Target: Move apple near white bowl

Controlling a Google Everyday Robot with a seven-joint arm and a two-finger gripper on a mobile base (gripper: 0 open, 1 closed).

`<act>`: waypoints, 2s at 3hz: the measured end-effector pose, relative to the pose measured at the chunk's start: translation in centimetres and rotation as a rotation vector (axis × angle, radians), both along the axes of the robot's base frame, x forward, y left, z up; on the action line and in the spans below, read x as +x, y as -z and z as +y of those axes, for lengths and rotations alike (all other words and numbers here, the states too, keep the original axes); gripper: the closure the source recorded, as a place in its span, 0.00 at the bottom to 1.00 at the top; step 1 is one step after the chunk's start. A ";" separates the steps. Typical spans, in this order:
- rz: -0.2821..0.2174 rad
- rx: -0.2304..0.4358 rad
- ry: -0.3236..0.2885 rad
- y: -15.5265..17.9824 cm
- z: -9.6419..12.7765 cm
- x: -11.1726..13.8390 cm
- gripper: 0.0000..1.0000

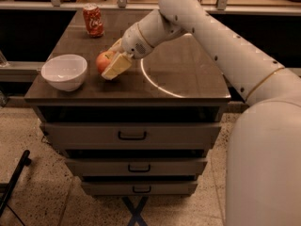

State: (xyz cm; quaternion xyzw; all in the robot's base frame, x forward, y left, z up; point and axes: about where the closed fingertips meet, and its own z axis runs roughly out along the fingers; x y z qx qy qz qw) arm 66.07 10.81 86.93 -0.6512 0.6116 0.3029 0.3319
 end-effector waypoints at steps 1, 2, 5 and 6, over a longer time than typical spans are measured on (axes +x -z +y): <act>0.035 0.016 -0.101 -0.1 2.7 -2.4 0.98; 0.035 0.015 -0.099 0.0 2.8 -2.3 0.75; 0.042 0.001 -0.113 1.6 3.2 -2.5 0.01; 0.042 0.001 -0.114 1.6 3.3 -2.5 0.00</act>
Offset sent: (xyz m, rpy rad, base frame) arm -0.0204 0.0233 0.0014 0.0136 0.0283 0.0862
